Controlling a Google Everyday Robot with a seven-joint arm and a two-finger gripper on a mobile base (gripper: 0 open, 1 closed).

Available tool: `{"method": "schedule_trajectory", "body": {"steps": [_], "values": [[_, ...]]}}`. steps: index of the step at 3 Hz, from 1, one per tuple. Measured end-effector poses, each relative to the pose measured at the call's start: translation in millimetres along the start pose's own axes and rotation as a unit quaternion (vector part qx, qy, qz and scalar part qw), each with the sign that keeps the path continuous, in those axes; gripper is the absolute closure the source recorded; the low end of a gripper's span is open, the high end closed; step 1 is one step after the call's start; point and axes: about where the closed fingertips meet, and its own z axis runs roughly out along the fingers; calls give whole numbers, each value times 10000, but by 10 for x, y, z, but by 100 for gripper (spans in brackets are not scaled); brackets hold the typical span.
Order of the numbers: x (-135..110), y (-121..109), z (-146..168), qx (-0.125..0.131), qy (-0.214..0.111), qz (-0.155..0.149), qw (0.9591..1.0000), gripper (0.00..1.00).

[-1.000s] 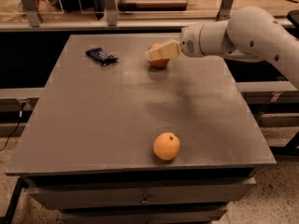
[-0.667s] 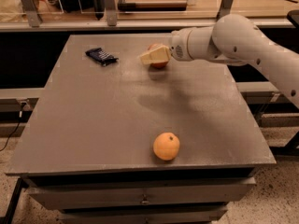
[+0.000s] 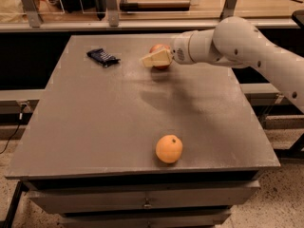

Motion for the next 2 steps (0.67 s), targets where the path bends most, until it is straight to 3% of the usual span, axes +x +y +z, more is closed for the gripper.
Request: {"method": "schedule_trajectory", "body": {"steps": [2], "values": [[151, 72, 84, -51, 255, -68, 9996, 61]]}}
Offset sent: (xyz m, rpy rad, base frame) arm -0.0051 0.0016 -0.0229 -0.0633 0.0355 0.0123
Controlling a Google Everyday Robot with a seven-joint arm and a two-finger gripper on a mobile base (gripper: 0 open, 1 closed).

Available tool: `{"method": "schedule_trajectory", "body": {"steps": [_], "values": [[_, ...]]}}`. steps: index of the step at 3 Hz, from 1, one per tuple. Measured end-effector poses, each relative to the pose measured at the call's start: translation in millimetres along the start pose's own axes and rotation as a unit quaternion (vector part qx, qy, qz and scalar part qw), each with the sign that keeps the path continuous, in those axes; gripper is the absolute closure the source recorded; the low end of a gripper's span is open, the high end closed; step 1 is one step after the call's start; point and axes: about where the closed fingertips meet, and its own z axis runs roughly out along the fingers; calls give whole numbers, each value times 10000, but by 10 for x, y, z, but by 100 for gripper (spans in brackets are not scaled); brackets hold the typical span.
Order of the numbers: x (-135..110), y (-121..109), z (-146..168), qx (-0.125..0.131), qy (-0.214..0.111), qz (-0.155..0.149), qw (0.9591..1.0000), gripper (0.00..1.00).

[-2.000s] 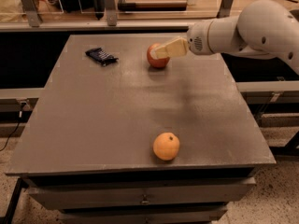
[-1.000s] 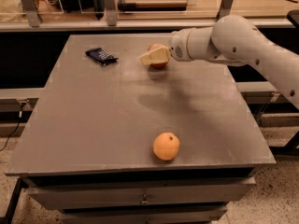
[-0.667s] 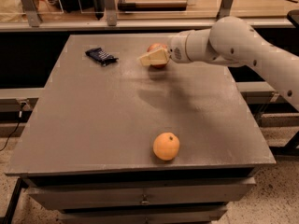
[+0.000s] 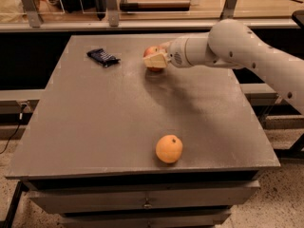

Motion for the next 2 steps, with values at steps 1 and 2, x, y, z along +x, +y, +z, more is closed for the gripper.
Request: {"method": "schedule_trajectory", "body": {"steps": [1, 2], "values": [[-11, 8, -21, -117, 1, -66, 9999, 92], [-43, -135, -265, -256, -84, -101, 9996, 100]]}}
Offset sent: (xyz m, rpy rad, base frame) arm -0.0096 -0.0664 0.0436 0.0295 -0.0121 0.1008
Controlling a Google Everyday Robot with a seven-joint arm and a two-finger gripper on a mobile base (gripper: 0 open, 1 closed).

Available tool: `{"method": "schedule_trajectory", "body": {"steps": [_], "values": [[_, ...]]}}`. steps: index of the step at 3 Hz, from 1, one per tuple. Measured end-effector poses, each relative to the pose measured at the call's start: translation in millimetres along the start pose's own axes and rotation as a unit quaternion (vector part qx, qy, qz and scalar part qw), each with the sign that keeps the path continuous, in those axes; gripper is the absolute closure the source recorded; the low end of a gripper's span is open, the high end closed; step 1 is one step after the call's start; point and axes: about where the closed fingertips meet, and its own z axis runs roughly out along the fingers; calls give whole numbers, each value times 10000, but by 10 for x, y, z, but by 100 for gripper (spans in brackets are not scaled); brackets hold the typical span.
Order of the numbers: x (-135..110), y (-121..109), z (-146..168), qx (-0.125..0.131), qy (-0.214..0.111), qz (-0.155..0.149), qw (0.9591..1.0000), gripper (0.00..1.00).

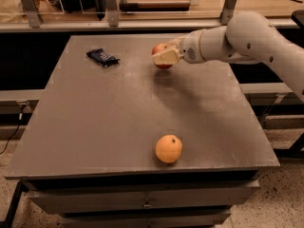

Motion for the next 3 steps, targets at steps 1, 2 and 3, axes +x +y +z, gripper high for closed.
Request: {"method": "schedule_trajectory", "body": {"steps": [1, 2, 3], "values": [[-12, -75, -402, -278, -205, 39, 9994, 100], [78, -59, -920, -411, -263, 113, 9987, 100], [184, 5, -1509, -364, -407, 80, 9985, 100]]}}
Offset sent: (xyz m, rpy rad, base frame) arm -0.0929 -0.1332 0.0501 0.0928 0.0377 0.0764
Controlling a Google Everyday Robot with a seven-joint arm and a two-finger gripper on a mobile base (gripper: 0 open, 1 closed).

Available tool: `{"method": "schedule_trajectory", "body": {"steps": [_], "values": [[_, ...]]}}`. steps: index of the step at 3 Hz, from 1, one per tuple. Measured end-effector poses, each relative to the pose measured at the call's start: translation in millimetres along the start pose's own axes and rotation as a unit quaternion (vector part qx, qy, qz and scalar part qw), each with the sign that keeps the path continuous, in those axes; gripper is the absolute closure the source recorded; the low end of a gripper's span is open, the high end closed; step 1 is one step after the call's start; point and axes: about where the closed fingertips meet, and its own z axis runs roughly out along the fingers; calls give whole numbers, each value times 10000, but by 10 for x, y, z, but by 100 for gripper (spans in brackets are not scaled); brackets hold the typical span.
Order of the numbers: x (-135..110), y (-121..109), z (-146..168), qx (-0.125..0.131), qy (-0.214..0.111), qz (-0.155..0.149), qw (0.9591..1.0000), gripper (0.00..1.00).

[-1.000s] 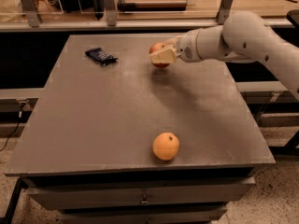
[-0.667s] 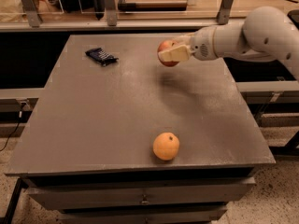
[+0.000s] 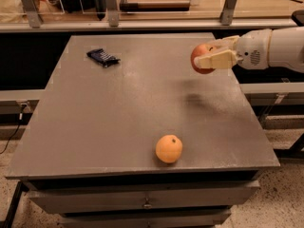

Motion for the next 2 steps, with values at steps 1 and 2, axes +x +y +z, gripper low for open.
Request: {"method": "schedule_trajectory", "body": {"steps": [1, 2], "values": [[0, 0, 1, -1, 0, 0, 10000, 100], [-3, 81, -12, -143, 59, -60, 9999, 100]]}}
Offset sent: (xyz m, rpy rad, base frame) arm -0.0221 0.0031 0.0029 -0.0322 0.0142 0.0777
